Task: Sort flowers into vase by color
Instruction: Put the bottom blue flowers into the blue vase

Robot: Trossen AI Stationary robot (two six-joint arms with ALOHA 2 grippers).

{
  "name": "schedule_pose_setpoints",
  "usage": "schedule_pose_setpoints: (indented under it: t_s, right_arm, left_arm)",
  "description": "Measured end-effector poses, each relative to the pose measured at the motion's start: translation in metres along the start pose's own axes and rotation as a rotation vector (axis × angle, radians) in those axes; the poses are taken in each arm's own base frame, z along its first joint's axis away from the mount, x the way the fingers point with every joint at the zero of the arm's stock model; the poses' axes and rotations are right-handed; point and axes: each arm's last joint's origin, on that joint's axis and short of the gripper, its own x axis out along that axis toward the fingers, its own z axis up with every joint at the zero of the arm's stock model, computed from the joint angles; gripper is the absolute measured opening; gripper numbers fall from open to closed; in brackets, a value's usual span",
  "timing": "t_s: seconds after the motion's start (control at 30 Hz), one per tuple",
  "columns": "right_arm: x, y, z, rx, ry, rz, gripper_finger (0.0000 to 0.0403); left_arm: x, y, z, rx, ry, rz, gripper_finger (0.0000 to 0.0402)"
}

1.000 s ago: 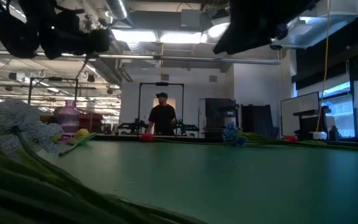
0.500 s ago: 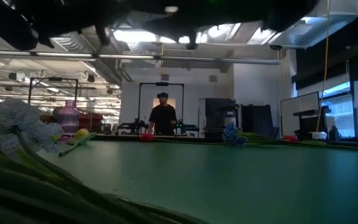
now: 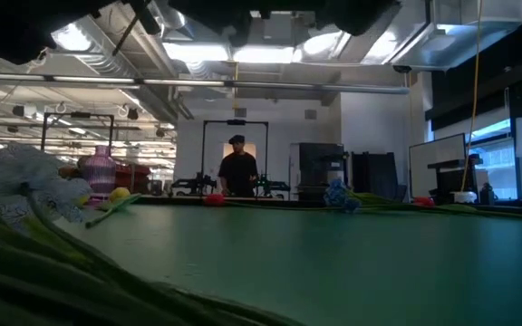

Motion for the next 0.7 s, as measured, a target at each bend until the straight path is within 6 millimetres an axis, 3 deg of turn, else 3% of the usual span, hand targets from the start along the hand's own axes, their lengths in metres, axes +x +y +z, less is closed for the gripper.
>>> schedule_pose_setpoints:
  t_s: [0.2, 0.43, 0.7]
  right_arm:
    - [0.002, 0.002, 0.004, 0.013, -0.005, 0.028, 0.0177]
    - [0.001, 0.001, -0.006, -0.037, 0.126, 0.011, 0.0019]
    - [-0.022, -0.007, 0.014, -0.071, 0.461, -0.012, 0.0034]
  left_arm:
    - [0.000, -0.005, -0.012, 0.016, 0.045, -0.021, 0.0008]
    - [-0.001, -0.004, -0.020, 0.052, 0.118, -0.010, 0.0014]
    - [-0.007, -0.002, -0.034, 0.057, 0.357, -0.023, 0.0099]
